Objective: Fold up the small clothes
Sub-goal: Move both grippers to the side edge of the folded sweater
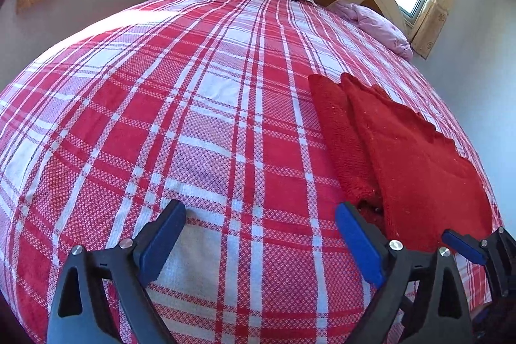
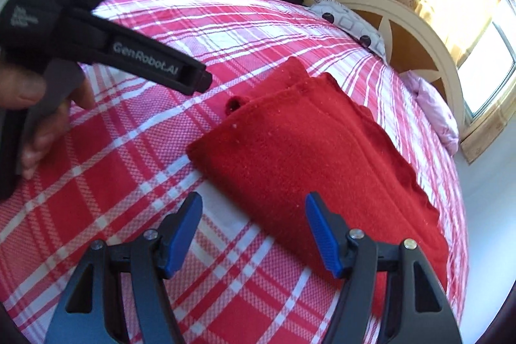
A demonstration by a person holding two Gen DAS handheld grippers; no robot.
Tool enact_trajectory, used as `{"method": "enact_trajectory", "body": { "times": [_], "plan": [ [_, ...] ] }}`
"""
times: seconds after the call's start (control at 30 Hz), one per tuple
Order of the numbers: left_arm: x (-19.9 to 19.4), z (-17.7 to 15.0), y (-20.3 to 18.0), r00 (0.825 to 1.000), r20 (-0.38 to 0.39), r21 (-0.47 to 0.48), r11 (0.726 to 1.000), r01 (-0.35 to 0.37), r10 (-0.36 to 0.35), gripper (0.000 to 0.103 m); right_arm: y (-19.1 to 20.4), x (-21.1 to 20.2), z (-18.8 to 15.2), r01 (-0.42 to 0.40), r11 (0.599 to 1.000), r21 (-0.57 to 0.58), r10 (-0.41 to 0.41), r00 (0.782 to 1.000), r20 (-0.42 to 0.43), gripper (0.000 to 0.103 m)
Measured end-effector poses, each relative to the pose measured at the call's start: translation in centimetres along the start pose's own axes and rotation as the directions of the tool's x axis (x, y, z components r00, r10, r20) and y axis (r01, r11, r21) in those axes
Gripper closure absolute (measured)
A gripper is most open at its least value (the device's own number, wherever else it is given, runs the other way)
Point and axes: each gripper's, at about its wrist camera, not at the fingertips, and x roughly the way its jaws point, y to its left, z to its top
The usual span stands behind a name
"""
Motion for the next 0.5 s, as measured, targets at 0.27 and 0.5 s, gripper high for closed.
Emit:
{"method": "enact_trajectory", "body": {
  "times": [0.27,0.5],
  "plan": [
    [1.1,3.8,1.9,0.975,-0.015,-0.073,0.973,0.220,-0.221,0.008,0.9,0.4,0.3,0.099,0.995,-0.013,-0.098,0.994,0.039,0.034],
    [6.5,8.1,0.8,0.881,-0.140,-0.164,0.888,0.430,-0.452,0.008,2.2,0.7,0.6,0.192,0.979,-0.066,-0.188,0.980,0.072,0.036]
  ]
}}
